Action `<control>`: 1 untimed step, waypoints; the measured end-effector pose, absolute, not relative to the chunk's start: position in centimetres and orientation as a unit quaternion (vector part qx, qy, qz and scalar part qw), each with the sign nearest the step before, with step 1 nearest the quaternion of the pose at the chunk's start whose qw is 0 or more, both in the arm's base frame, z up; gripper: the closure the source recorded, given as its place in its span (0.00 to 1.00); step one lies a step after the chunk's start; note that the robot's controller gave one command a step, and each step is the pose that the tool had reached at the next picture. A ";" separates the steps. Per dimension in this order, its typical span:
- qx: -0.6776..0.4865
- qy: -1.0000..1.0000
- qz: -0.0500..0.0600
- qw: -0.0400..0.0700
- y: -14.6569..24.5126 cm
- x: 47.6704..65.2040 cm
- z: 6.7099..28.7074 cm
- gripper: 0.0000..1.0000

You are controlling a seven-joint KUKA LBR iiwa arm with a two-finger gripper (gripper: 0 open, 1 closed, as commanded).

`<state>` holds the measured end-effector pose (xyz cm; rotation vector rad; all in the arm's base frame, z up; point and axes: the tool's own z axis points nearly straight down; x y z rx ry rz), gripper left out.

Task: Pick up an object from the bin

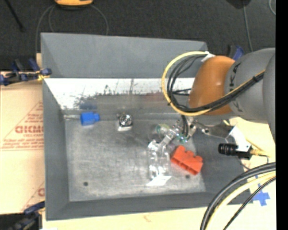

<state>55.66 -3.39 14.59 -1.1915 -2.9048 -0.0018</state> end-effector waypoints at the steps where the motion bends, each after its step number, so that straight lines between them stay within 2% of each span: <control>1: -0.376 -0.926 -0.002 -0.005 -4.4 56.1 22.9 1.00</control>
Offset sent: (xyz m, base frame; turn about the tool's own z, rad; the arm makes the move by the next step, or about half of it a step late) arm 0.0023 -0.0086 0.0776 -0.0059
